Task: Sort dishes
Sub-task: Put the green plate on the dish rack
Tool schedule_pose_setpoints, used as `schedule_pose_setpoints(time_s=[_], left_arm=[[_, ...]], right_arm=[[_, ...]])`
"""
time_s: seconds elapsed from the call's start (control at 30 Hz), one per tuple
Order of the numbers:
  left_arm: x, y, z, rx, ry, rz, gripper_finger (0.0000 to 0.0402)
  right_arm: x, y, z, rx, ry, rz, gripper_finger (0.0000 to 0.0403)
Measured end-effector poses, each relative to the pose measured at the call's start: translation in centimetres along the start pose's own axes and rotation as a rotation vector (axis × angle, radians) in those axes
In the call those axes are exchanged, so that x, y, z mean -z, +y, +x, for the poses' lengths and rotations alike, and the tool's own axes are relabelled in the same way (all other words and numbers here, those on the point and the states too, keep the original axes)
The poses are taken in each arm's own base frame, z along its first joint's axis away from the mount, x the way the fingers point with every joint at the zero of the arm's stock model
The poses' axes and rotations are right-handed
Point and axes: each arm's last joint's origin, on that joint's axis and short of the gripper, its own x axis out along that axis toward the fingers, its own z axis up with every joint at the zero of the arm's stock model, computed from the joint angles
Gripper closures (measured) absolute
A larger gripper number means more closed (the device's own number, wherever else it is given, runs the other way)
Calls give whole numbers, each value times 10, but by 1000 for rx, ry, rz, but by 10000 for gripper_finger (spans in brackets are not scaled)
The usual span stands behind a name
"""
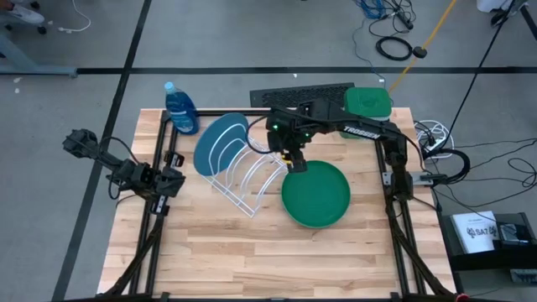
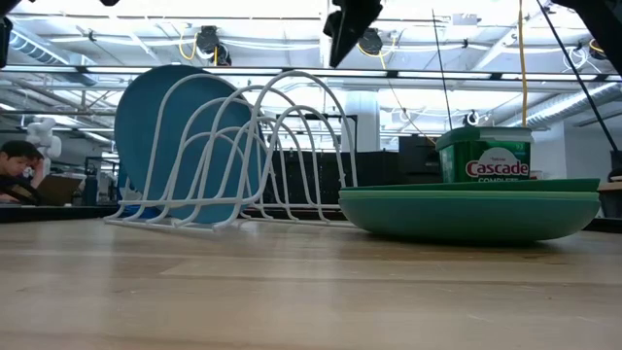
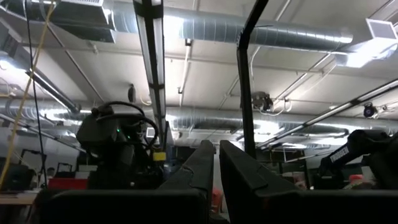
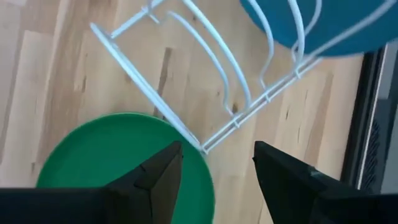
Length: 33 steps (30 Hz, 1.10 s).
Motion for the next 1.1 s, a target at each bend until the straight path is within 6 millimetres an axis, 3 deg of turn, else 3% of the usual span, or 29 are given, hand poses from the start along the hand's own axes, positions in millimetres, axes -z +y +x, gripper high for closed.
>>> schedule_pose_setpoints(time_s=[0.2,0.33,0.43,0.57,0.8,0.93,1.1], left_arm=[[3,-1,0,7,29,-19,371],[4,-1,0,10,44,-26,371],[5,-1,0,12,54,-24,371],[6,-2,0,14,65,-22,371],[10,-2,-1,-5,104,-12,371],[12,-1,-1,-44,137,-3,371],[12,1,-1,-108,143,0,371]], right_arm=[[-16,14,15,32,-179,1,211],[-27,23,9,72,-366,-23,211],[-21,25,7,117,-436,10,211],[7,24,0,176,-509,85,211],[94,25,3,227,-404,246,211],[137,31,21,181,-307,341,211],[170,38,54,155,-182,390,211]])
